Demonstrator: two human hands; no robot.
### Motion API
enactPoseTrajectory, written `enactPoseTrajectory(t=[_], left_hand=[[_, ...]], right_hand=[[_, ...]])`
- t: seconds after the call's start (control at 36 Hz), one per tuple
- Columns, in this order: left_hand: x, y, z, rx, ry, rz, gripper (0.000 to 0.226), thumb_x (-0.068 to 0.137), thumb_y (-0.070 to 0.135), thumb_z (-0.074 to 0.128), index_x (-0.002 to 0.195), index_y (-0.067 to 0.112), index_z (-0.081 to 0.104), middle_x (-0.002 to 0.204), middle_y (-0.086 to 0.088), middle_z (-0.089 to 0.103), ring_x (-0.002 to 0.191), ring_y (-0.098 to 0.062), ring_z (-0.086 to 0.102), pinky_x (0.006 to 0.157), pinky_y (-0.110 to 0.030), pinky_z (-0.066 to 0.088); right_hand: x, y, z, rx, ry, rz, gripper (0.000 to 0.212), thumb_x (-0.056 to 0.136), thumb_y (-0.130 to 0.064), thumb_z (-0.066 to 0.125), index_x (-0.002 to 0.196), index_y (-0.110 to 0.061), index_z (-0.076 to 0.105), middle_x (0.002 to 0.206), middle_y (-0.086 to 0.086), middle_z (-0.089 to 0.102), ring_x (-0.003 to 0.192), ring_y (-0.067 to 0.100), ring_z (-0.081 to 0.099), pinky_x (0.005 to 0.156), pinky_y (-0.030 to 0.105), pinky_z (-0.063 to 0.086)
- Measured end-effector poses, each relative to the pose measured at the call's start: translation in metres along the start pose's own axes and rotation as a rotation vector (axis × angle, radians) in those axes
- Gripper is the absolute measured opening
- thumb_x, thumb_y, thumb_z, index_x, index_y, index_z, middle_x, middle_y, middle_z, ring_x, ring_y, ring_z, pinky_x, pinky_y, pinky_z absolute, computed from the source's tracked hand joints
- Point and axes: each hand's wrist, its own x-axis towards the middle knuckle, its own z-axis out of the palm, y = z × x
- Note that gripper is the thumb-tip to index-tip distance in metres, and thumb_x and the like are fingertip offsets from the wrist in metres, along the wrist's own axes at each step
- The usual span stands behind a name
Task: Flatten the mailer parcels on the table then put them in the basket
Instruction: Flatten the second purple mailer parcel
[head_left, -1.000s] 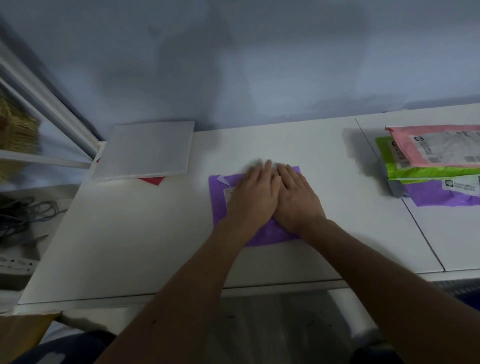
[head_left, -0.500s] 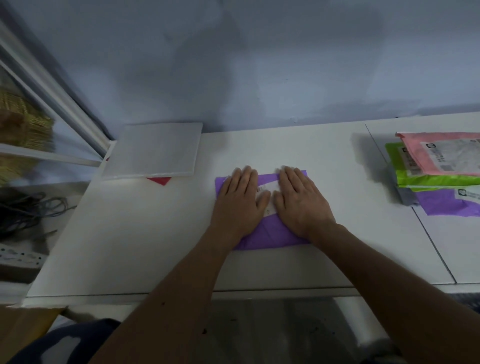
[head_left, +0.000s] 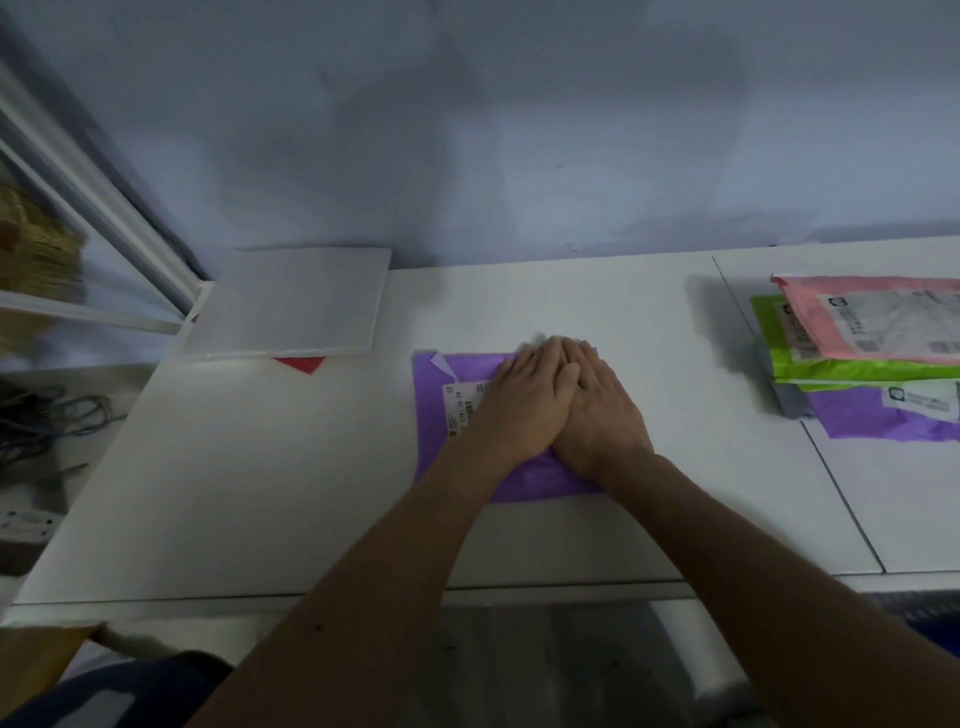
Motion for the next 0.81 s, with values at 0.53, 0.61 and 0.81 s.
enactPoseTrajectory(t=[0.53, 0.61, 0.81], left_hand=[[-0.019, -0.056, 0.005, 0.363, 0.172, -0.009, 0.069, 0.096, 0.051, 0.014, 0.143, 0.008, 0.041, 0.149, -0.011, 0.04, 0.139, -0.028, 0.034, 0.113, -0.043, 0.024], [-0.02, -0.054, 0.005, 0.354, 0.171, -0.025, 0.067, 0.096, 0.048, 0.017, 0.139, 0.005, 0.046, 0.145, -0.013, 0.045, 0.135, -0.031, 0.041, 0.111, -0.045, 0.031], [-0.018, -0.042, 0.005, 0.184, 0.189, -0.138, 0.072, 0.092, 0.039, 0.005, 0.137, 0.003, 0.047, 0.145, -0.015, 0.044, 0.138, -0.028, 0.036, 0.116, -0.041, 0.022]], right_hand=[[-0.001, -0.01, -0.015, 0.08, 0.082, 0.046, 0.06, 0.099, -0.036, 0.025, 0.151, -0.007, 0.022, 0.157, 0.013, 0.024, 0.147, 0.025, 0.017, 0.121, 0.037, 0.012], [-0.001, -0.015, -0.018, 0.079, 0.071, 0.064, 0.063, 0.097, -0.038, 0.023, 0.151, -0.007, 0.022, 0.157, 0.013, 0.023, 0.147, 0.026, 0.015, 0.12, 0.04, 0.013], [-0.001, -0.036, -0.02, 0.049, 0.115, 0.039, 0.055, 0.104, -0.03, 0.023, 0.152, -0.003, 0.015, 0.16, 0.014, 0.015, 0.149, 0.025, 0.008, 0.12, 0.035, 0.002]])
